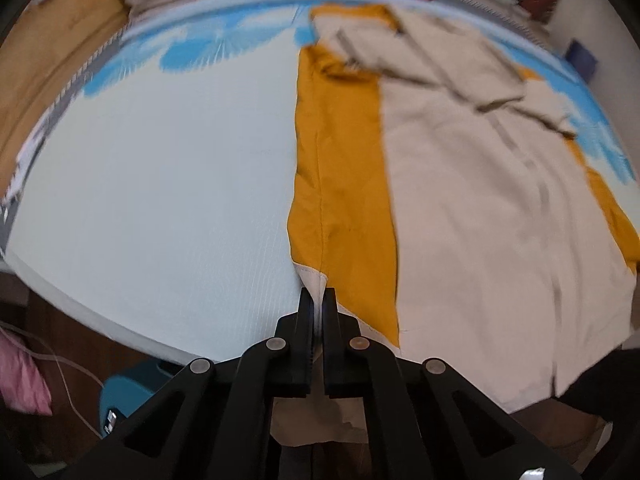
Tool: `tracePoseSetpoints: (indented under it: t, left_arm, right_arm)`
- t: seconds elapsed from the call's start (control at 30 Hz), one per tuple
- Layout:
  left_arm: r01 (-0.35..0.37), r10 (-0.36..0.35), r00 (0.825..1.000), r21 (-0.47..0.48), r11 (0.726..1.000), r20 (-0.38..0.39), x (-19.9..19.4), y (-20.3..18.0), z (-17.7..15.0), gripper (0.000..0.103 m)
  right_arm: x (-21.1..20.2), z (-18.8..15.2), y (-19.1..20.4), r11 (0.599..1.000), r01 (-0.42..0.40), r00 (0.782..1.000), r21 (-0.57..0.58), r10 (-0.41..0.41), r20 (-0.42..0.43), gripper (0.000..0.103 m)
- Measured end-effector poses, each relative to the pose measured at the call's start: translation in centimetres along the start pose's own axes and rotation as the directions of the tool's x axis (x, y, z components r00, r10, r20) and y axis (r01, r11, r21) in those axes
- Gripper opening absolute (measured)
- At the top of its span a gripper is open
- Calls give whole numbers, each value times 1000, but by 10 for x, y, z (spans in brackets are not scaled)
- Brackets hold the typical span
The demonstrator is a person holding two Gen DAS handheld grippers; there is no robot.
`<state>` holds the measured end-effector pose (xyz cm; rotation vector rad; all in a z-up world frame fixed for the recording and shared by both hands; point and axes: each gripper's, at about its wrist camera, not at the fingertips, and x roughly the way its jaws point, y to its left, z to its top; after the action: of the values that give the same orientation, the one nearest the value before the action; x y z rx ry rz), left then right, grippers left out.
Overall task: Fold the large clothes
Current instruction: 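Lift the hem with both grippers and fold it toward the collar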
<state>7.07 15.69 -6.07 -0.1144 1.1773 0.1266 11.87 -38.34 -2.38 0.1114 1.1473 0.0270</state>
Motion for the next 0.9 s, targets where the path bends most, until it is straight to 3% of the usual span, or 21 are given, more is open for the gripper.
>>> tracePoseSetpoints:
  t: [0.27,0.43,0.6,0.73,0.9]
  left_arm:
    - [72,-74,986,16,997,152,-90,0,-18,1]
    - [109,-106,979,-8,994,174,-124,7,-41,1]
    - [83,-75,978,-35,996,194,-141,11,-54,1]
    - [66,-60,976,-23,998,210,-126,8,-19,1]
    - [94,-76,974,-74,993,214,-91,13,56,1]
  right_arm:
    - [-58,8,14,991,-131,981,-6,130,144,3]
    - [-110,-24,13,984,-173,959,-39,177,221,3]
    - [-153,-65,4,977,-213,933,-12,207,295,3]
    - [-154,-59,-5,976,-215,919,15,197,342,3]
    - [-128,9,-9,979,-202,916,26,179,358,3]
